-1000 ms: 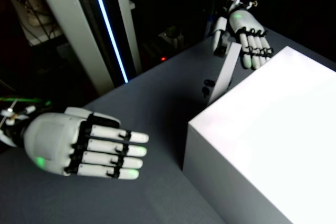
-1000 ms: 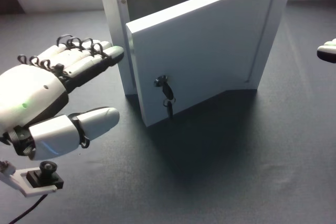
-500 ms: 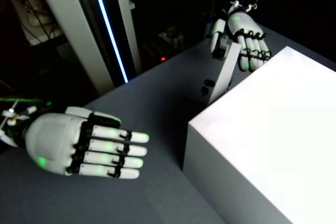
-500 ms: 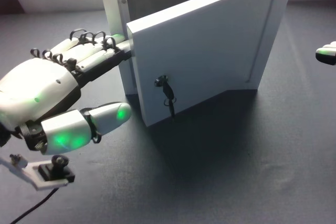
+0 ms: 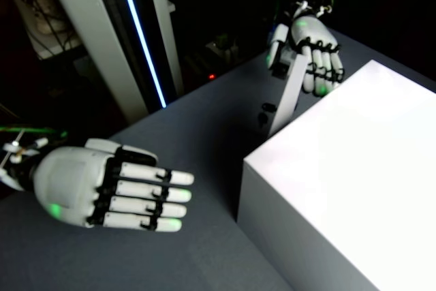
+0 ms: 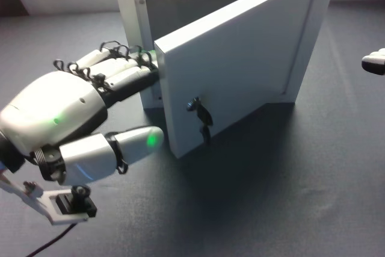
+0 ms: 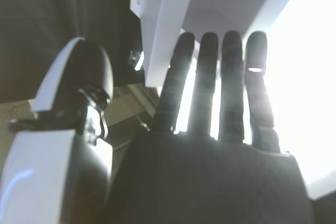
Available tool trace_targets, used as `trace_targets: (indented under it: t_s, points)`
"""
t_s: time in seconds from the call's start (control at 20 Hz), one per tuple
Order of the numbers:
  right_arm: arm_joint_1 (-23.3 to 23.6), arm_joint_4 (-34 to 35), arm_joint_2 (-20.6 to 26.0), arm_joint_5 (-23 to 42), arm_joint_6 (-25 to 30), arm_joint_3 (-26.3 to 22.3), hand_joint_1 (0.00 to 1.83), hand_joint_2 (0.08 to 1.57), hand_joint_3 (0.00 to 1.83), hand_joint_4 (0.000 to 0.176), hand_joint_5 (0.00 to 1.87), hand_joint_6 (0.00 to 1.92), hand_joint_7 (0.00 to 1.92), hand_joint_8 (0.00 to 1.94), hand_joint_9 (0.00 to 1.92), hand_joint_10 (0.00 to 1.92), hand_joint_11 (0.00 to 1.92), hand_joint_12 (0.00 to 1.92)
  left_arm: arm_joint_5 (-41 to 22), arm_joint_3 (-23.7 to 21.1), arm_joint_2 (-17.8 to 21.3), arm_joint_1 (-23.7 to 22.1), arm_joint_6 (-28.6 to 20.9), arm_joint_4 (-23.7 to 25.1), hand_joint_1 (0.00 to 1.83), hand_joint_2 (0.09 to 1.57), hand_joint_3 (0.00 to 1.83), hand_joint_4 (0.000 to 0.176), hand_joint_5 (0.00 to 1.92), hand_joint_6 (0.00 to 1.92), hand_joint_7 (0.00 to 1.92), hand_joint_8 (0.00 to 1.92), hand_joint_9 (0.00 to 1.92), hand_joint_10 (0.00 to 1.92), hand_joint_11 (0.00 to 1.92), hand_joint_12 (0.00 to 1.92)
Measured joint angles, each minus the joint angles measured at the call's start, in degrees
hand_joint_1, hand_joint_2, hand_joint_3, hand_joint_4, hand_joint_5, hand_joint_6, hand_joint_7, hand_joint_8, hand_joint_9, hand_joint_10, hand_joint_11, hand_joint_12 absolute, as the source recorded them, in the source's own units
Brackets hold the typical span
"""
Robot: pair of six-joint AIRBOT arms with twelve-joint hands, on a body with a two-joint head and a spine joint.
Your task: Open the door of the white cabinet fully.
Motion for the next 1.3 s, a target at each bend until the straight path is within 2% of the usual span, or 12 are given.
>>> trace_targets:
  t_s: [0.05,0.15,0.3,0.6,0.75,0.9,1.05,1.3]
  points:
    - [0.0,0.0,0.0,0.0,0.0,0.0,0.83,1.33,0.0,0.0,0.42,0.0,0.4,0.0,0.34,0.0,0.33,0.0,0.5,0.0,-0.1,-0.1,-0.3,0.8,0.0,1.41,0.0,0.0,0.14,0.0,0.12,0.01,0.12,0.0,0.0,0.54]
    - [0.0,0.0,0.0,0.0,0.0,0.0,0.83,1.33,0.0,0.0,0.42,0.0,0.4,0.0,0.34,0.0,0.33,0.0,0.8,0.0,-0.1,-0.2,-0.5,1.6,0.0,1.44,0.01,0.0,0.15,0.0,0.14,0.01,0.14,0.01,0.0,0.51]
    - [0.0,0.0,0.0,0.0,0.0,0.0,0.83,1.34,0.0,0.0,0.43,0.0,0.42,0.01,0.35,0.01,0.33,0.0,1.3,0.0,-0.1,-1.0,-1.0,2.1,0.0,1.43,0.0,0.0,0.15,0.0,0.16,0.0,0.16,0.0,0.0,0.69]
    - [0.0,0.0,0.0,0.0,0.0,0.0,0.8,1.33,0.0,0.0,0.43,0.0,0.41,0.0,0.35,0.0,0.32,0.0,3.2,0.7,-1.3,-3.0,-2.9,6.2,0.04,1.49,0.0,0.0,0.18,0.0,0.16,0.0,0.15,0.0,0.0,0.42]
    - [0.0,0.0,-0.2,0.0,0.0,0.0,0.8,1.33,0.0,0.0,0.43,0.0,0.41,0.0,0.35,0.0,0.34,0.01,5.1,1.5,-2.1,-4.4,-3.8,8.1,0.15,1.48,0.0,0.0,0.19,0.0,0.18,0.0,0.18,0.01,0.02,0.43]
    - [0.0,0.0,-0.2,0.1,0.1,0.0,0.8,1.34,0.0,0.0,0.42,0.0,0.4,0.0,0.34,0.0,0.32,0.0,6.7,1.9,-3.1,-5.7,-5.2,10.5,0.04,1.5,0.01,0.0,0.14,0.0,0.12,0.0,0.12,0.0,0.0,0.37]
    - [0.0,-0.1,-0.2,0.1,0.1,0.1,0.8,1.34,0.0,0.0,0.43,0.0,0.4,0.0,0.34,0.0,0.33,0.0,8.2,2.4,-3.8,-7.0,-6.3,12.7,0.13,1.49,0.0,0.0,0.13,0.0,0.13,0.0,0.13,0.0,0.0,0.34]
    - [0.0,0.0,-0.3,-0.2,0.1,0.2,0.86,1.34,0.0,0.0,0.44,0.0,0.4,0.0,0.34,0.0,0.33,0.0,9.4,3.5,-5.7,-8.4,-6.8,14.0,0.15,1.5,0.0,0.0,0.15,0.01,0.14,0.0,0.13,0.0,0.03,0.25]
